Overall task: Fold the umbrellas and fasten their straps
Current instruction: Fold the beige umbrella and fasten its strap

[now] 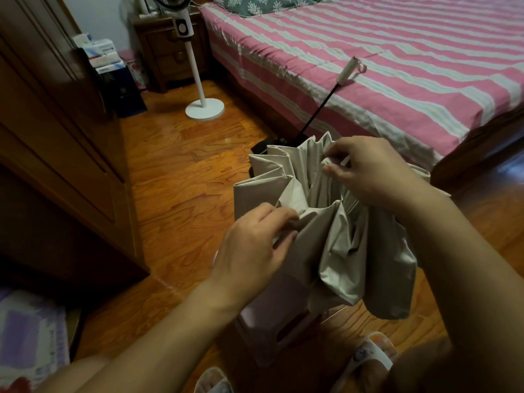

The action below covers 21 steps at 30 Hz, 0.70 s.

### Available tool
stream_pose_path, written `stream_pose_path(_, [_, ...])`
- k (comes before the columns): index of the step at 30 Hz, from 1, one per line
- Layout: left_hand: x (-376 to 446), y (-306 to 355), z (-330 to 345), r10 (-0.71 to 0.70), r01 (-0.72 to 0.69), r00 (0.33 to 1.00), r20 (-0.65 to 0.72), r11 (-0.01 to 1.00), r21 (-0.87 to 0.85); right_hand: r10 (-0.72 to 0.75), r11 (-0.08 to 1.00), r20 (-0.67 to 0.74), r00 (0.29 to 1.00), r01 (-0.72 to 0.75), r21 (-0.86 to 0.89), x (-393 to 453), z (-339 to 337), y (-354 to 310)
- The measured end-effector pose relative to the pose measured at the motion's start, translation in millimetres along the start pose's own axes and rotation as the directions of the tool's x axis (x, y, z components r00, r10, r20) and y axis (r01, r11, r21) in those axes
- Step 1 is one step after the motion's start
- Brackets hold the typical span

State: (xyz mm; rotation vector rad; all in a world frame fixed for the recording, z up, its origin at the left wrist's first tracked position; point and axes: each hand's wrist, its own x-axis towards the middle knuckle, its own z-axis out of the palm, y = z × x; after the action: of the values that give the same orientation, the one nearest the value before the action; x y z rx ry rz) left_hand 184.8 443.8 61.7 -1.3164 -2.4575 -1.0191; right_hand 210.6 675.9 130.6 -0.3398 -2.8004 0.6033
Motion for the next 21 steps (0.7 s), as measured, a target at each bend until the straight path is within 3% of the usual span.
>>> stream_pose_path(7, [0,4,8,0.0,0.001,1.0,-0.023,0.999,0.039,0.015,0.999,-0.01,1.0,-0.016,-0.029,0,-1,3])
stream_pose_path(11, [5,9,3,0.168,-0.162,0.986,-0.016,0.97,0.184,0.024,0.999,-0.018,1.0,-0.024,-0.035,-1,0,4])
stream_pose_path(14, [12,15,-22,0.309,-0.304,0.951,-0.016,0.943,0.138,0.038,0.998,-0.024,0.999,-0.039,-0.043,1,-1,7])
stream_pose_path(18, [14,14,-54,0.312,-0.321,0.914,0.261,0.947,-0.007,0.059,0.997,-0.033,0.998,-0.061,-0.05,-1,-2,13])
stream_pose_path(21, [12,17,-62,0.23,-0.294,0.885,0.404,0.95,0.104,0.077,0.996,-0.026,0.997,-0.078,-0.045,-2,-3,13])
